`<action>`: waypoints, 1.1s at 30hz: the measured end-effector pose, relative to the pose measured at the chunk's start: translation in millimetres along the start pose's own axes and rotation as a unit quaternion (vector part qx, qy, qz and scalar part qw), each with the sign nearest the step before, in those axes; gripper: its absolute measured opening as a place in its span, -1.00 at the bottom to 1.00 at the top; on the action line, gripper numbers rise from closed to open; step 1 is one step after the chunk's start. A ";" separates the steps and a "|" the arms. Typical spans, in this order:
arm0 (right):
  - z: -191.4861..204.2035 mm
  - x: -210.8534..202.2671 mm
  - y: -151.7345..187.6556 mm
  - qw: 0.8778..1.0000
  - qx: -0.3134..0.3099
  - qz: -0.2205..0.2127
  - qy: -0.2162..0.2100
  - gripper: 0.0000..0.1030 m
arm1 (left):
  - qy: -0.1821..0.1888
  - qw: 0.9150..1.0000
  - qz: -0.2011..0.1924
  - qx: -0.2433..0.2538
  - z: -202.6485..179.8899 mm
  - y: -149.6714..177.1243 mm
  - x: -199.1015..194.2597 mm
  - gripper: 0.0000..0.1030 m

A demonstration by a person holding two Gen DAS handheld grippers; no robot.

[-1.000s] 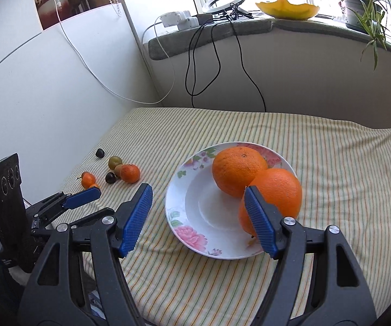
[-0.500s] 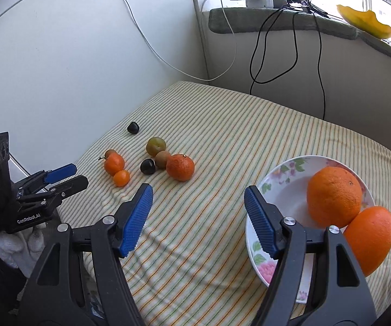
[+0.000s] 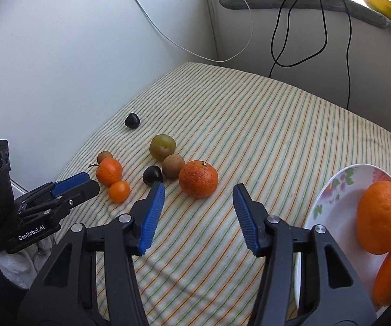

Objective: Organize fruits
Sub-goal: 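Grasp a small tangerine with the right tool while the left tool grasps a stemmed tangerine, then carry both tangerines to the plate with the right and left tools together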

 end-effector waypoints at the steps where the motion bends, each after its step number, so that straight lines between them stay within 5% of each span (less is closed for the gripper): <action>1: -0.3 5.7 -1.1 1.000 0.002 0.005 0.002 0.04 | 0.003 1.000 0.002 -0.005 -0.3 -1.1 0.6 -0.14; 18: -7.3 44.9 -6.2 0.999 0.030 0.039 -0.014 -0.02 | 0.008 0.999 0.020 -0.024 -0.5 -5.9 17.3 -0.14; 22: -5.2 50.6 -7.5 0.998 0.033 0.043 -0.023 -0.06 | 0.008 0.999 0.020 -0.030 2.8 -7.0 18.0 -0.31; 33: -4.0 65.4 -9.8 0.996 0.053 0.048 -0.054 -0.18 | 0.010 0.999 0.016 -0.031 5.7 -9.7 20.3 -0.33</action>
Point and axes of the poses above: each gripper's, at about its wrist camera, not at the fingertips, and x roughly the way its jaws point, z to its left, y to its underside, the point moved 8 cm from there along x, roughly the way its jaws point, and after that the axes turned 15 degrees about -x, right-handed, at the moved point
